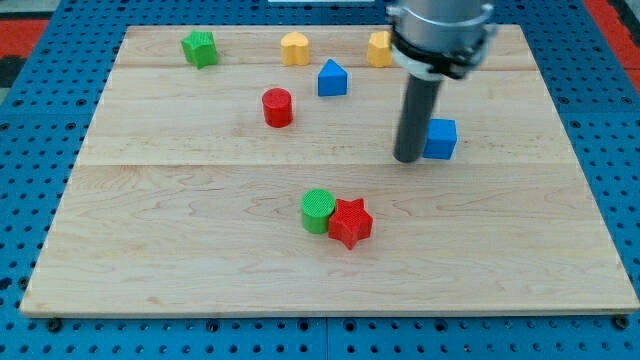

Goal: Place the red circle blue cube diagonal to each other

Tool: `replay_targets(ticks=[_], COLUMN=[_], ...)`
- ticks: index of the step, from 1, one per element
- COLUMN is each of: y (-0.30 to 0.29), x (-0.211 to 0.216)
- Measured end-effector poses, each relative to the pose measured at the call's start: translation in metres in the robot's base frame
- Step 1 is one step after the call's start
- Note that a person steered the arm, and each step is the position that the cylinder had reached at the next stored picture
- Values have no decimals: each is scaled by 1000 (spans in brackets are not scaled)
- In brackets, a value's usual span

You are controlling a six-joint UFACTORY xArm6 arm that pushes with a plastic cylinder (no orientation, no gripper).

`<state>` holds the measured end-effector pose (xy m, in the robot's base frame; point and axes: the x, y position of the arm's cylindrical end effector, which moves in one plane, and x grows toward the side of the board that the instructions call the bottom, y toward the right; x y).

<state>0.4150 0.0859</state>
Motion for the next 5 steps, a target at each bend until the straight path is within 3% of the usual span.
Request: replay_targets(ticks=[1,2,4,5], y=[-6,-59,-168,-158], x=[-52,-80,-82,-79])
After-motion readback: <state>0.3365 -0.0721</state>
